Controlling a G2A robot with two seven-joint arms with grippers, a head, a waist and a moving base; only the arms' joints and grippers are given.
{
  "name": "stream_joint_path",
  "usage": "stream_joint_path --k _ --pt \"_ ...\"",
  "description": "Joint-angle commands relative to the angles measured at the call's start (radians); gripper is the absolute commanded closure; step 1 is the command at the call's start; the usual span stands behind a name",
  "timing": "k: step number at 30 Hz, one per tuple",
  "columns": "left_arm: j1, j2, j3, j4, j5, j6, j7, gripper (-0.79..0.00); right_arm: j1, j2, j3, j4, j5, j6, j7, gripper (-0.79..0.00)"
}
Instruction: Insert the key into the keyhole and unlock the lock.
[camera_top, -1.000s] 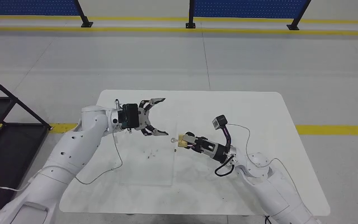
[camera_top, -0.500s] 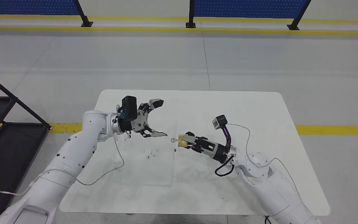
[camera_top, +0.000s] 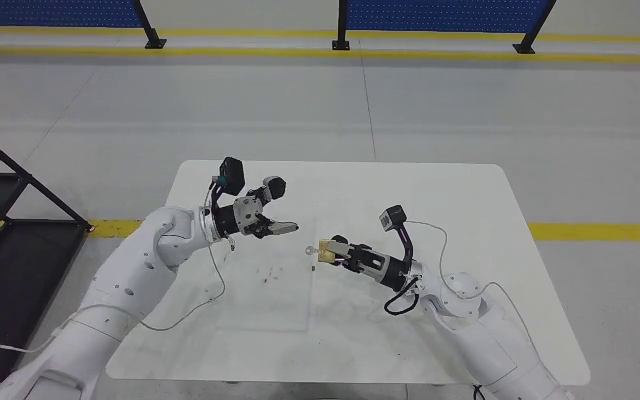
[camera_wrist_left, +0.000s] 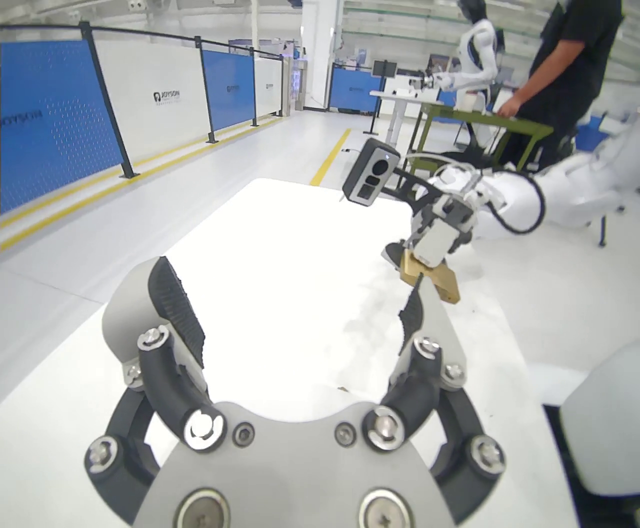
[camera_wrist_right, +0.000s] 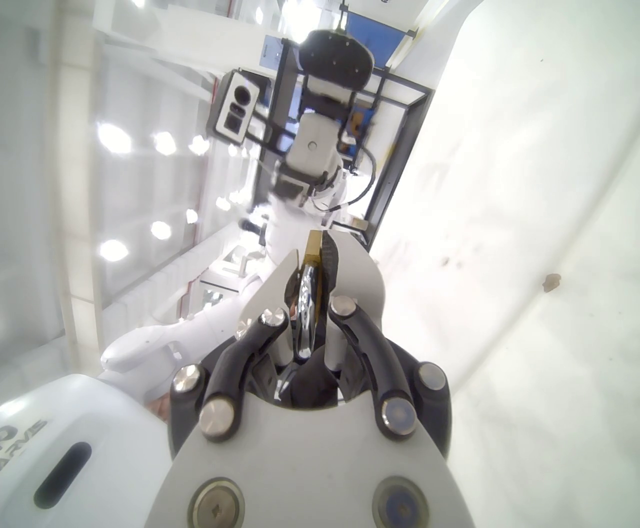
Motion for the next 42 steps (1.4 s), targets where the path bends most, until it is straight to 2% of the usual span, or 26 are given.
stream_joint_path --k 1,5,9,12,15,18,27,28,33,42 --pt "-0.003 0.012 0.000 -0.045 -0.249 0.099 -0.246 -0.785 0.000 0.000 0.000 0.000 0.000 0.000 0.000 0.000" --pt "0.004 0.035 -0.024 -0.100 -0.524 0.208 -0.523 -0.785 0.000 0.000 0.000 0.000 0.000 0.000 0.000 0.000" --pt "0.013 0.056 -0.050 -0.132 -0.693 0.332 -0.774 -0.785 0.000 0.000 0.000 0.000 0.000 0.000 0.000 0.000" --pt "0.021 0.067 -0.064 -0.142 -0.773 0.398 -0.915 -0.785 0.000 0.000 0.000 0.000 0.000 0.000 0.000 0.000" --pt "0.028 0.072 -0.073 -0.141 -0.826 0.435 -0.999 -0.785 0.000 0.000 0.000 0.000 0.000 0.000 0.000 0.000" --pt "0.039 0.070 -0.078 -0.130 -0.905 0.462 -1.005 -0.785 0.000 0.000 0.000 0.000 0.000 0.000 0.000 0.000" --pt "0.048 0.069 -0.073 -0.133 -0.919 0.465 -1.004 -0.785 0.000 0.000 0.000 0.000 0.000 0.000 0.000 0.000" --pt "0.075 0.063 -0.058 -0.139 -0.994 0.467 -1.001 -0.785 0.000 0.000 0.000 0.000 0.000 0.000 0.000 0.000" --pt "0.123 0.038 -0.015 -0.101 -1.234 0.354 -1.046 -0.785 0.000 0.000 0.000 0.000 0.000 0.000 0.000 0.000" --pt "0.071 -0.004 0.046 0.031 -1.289 0.312 -1.097 -0.785 0.000 0.000 0.000 0.000 0.000 0.000 0.000 0.000"
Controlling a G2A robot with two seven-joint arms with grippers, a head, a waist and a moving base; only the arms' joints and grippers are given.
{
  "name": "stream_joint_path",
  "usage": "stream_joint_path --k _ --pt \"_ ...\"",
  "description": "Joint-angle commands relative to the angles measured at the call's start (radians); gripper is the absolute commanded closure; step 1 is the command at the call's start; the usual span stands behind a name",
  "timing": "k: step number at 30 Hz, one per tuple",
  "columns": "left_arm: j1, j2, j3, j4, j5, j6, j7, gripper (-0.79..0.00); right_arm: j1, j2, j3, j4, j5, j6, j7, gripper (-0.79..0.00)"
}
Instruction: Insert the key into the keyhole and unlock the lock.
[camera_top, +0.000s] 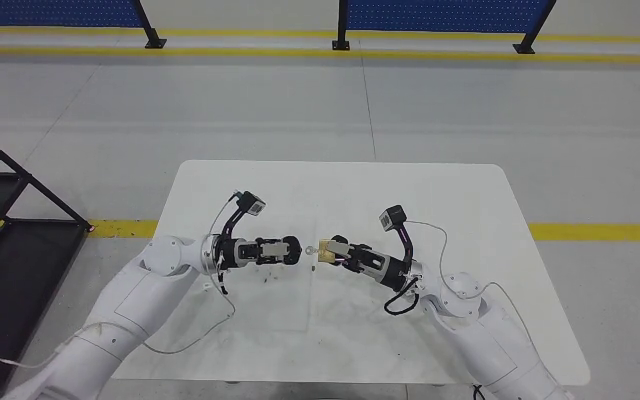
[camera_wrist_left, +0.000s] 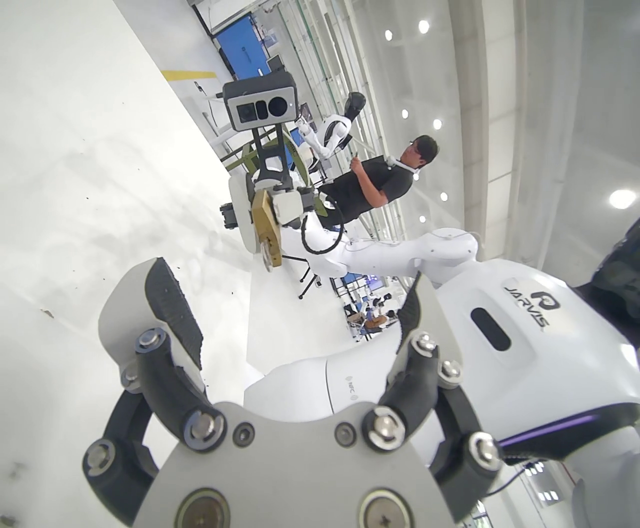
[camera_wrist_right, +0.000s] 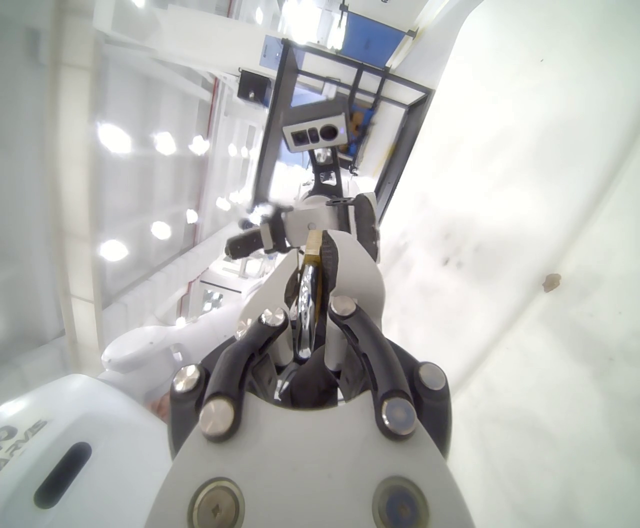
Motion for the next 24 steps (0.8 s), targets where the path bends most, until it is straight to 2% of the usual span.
stream_joint_path --k 1,4,8,10,12,17,24 --pt "-0.017 -0.009 0.017 0.021 0.013 0.007 -0.008 -0.785 0.000 0.000 0.000 0.000 0.000 0.000 0.000 0.000" --pt "-0.035 -0.020 0.036 0.026 0.024 0.022 -0.024 -0.785 0.000 0.000 0.000 0.000 0.000 0.000 0.000 0.000" --pt "-0.047 -0.029 0.046 0.037 0.021 0.027 -0.029 -0.619 0.000 0.000 0.000 0.000 0.000 0.000 0.000 0.000" --pt "-0.056 -0.031 0.044 0.043 0.042 0.024 -0.026 -0.468 0.000 0.000 0.000 0.000 0.000 0.000 0.000 0.000" --pt "-0.059 -0.033 0.041 0.044 0.042 0.022 -0.024 -0.419 0.000 0.000 0.000 0.000 0.000 0.000 0.000 0.000" --pt "-0.061 -0.035 0.030 0.034 0.049 0.024 -0.026 -0.376 0.000 0.000 0.000 0.000 0.000 0.000 0.000 0.000" --pt "-0.052 -0.033 0.013 0.018 0.074 0.031 -0.033 -0.376 0.000 0.000 0.000 0.000 0.000 0.000 0.000 0.000"
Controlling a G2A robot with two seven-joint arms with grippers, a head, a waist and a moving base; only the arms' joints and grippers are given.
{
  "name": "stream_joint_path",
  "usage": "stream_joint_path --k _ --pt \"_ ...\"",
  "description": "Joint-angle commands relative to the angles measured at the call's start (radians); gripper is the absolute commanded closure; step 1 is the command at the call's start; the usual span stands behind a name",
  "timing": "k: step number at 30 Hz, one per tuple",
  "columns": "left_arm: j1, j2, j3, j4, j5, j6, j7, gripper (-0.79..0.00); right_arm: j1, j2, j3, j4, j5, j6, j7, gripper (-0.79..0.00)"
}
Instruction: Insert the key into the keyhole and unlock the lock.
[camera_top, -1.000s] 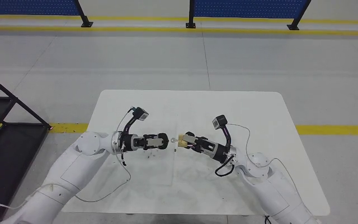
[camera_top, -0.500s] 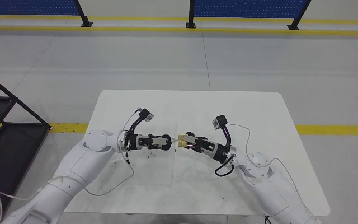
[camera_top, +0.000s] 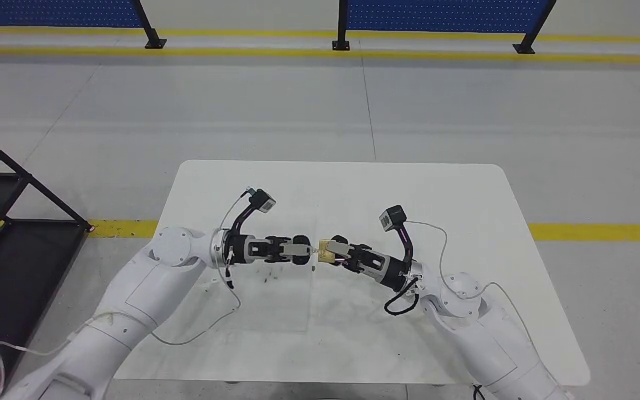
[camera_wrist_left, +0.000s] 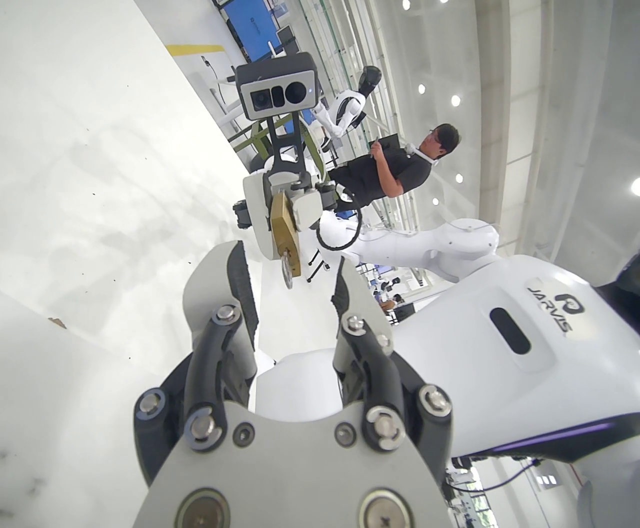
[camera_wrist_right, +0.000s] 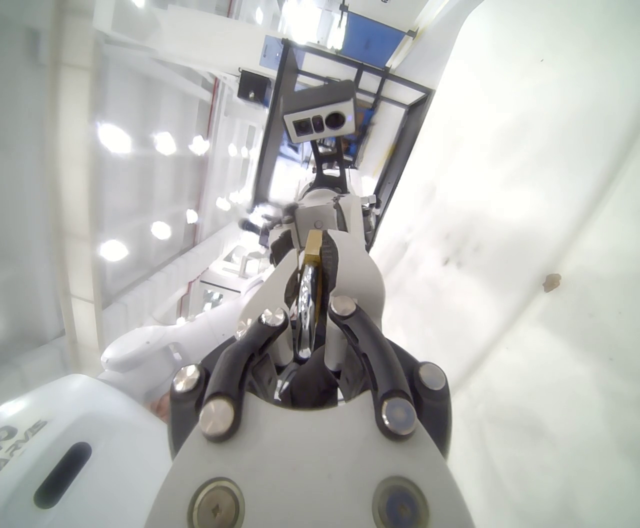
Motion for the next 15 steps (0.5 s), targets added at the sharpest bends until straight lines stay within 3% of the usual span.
stream_joint_path --k 1,15 --pt "0.002 0.000 -0.004 -0.001 0.005 0.002 -0.002 -0.376 0.000 0.000 0.000 0.000 0.000 0.000 0.000 0.000" --pt "0.006 -0.009 -0.014 0.006 0.002 0.013 -0.013 -0.265 0.000 0.000 0.000 0.000 0.000 0.000 0.000 0.000"
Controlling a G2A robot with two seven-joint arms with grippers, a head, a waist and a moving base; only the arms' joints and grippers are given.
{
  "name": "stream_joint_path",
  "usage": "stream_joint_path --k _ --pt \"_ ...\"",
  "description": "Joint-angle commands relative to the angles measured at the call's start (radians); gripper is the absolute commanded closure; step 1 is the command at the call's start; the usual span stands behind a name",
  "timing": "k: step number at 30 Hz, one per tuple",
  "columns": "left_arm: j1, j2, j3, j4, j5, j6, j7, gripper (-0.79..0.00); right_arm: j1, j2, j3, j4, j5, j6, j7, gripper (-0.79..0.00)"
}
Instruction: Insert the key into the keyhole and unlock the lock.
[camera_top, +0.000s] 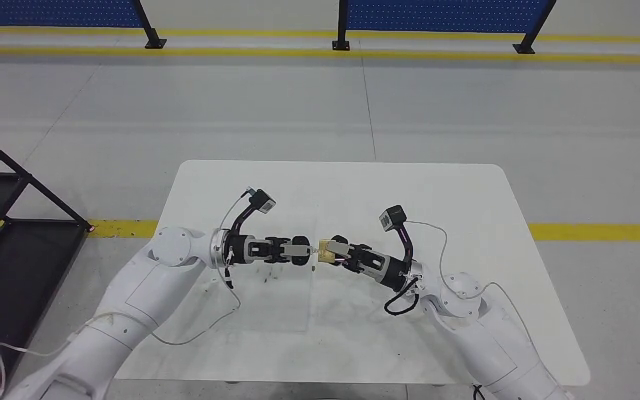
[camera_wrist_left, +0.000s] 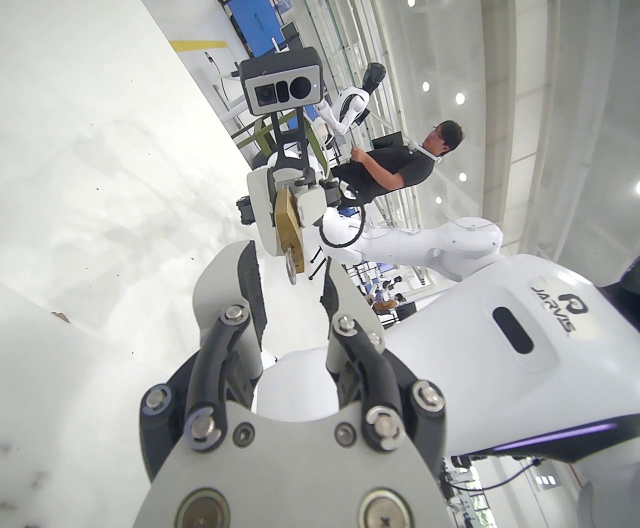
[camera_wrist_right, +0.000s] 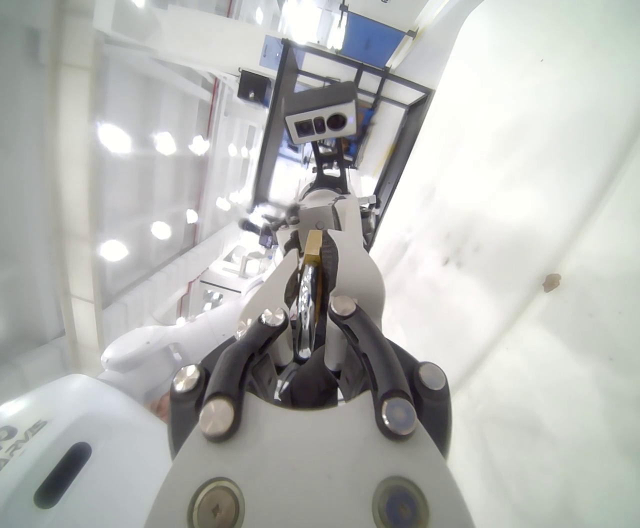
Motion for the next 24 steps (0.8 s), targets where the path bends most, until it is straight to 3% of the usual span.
stream_joint_path --k 1,18,24 --pt "-0.001 -0.002 -0.001 0.004 -0.004 0.003 -0.003 -0.256 0.000 0.000 0.000 0.000 0.000 0.000 0.000 0.000" --pt "-0.006 -0.015 -0.018 0.006 -0.008 0.101 -0.033 -0.280 0.000 0.000 0.000 0.000 0.000 0.000 0.000 0.000" --pt "0.001 -0.017 -0.028 -0.008 0.016 0.121 -0.021 -0.209 0.000 0.000 0.000 0.000 0.000 0.000 0.000 0.000"
